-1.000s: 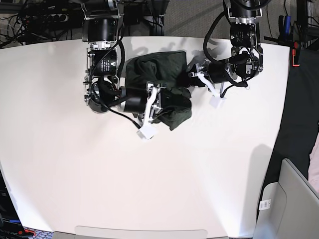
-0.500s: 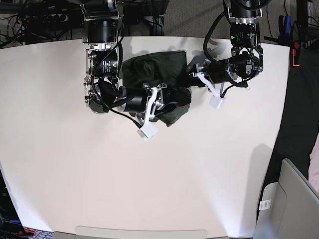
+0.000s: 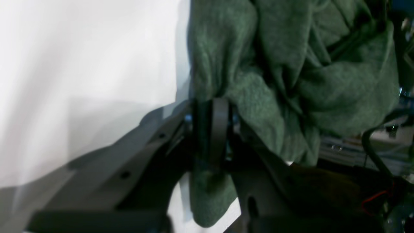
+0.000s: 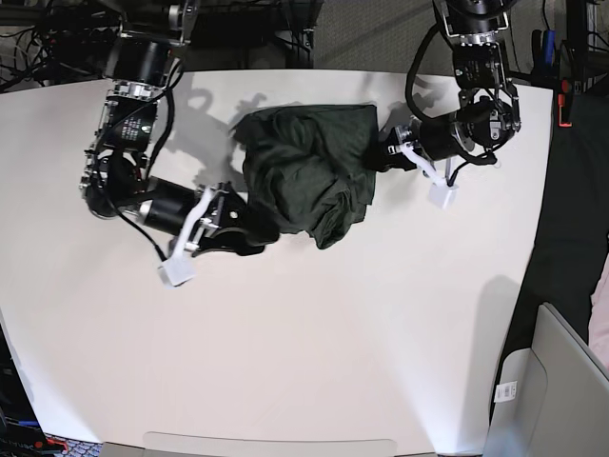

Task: Fold the T-shirt properly
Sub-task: 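Release the fabric and withdraw the right gripper from the bundle, then open the left gripper and lift it above the folded bundle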

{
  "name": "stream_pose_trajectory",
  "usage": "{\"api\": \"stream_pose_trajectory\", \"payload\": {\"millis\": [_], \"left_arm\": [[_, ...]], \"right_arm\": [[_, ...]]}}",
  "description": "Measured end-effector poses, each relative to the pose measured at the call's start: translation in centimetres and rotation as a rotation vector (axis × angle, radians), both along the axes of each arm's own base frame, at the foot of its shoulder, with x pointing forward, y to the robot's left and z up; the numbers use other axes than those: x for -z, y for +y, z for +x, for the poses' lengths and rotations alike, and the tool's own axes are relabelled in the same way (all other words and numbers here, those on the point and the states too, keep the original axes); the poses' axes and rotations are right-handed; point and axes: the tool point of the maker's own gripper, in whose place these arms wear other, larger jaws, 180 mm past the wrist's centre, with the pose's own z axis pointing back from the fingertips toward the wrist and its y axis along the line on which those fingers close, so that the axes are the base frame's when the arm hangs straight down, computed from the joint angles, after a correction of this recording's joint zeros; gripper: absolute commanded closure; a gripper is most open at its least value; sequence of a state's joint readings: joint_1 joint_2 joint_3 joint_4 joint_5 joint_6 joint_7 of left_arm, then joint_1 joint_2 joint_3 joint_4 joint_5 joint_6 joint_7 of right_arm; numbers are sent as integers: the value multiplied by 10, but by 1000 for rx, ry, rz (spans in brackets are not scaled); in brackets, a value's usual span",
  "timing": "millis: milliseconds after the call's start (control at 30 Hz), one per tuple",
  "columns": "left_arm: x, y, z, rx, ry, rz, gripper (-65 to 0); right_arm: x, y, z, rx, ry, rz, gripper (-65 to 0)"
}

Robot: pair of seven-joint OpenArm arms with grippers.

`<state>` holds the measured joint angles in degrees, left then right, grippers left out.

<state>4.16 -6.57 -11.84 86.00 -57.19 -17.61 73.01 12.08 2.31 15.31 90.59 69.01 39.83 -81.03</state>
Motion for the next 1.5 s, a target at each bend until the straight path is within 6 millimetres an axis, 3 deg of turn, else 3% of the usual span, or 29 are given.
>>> {"api": "stream_pose_trajectory", "payload": {"millis": [133,233,433,633,767,833,1033,1133,1200,1333,1500], "left_arm": [[-9,17,5,-47,-28,38,-4],[-18,22,7,-51,-62,63,-4],[-16,15,8,-52,-60,42,-10],[-4,-14,9,-81,-14,-63,-83],[-5,-17,9,-79,-16,-70,-104],[-5,-8,9,-74,-17,-47,-126],[-23,51,18,-169,-88,65,-145],[-35,57,18,-170,-115,95,-145],[-55,49,18,-140,-185,119,-145],[-87,3,4,-52,-283,102,-145],[-104,-29,-1,-18,-349,61,-145]], "right_arm": [[-1,-66,8,124,-18,-104,-265],[-8,-85,11,163,-43,-127,-265],[8,-94,6,172,-1,-195,-265],[14,-82,6,172,16,-191,-265],[14,-76,6,168,16,-177,-265],[14,-76,6,168,16,-176,-265],[14,-76,6,168,16,-177,-265],[16,-77,6,170,20,-186,-265],[20,-79,6,175,30,-209,-265],[28,-85,6,191,47,-258,-264],[32,-109,6,225,44,-411,-264]]}}
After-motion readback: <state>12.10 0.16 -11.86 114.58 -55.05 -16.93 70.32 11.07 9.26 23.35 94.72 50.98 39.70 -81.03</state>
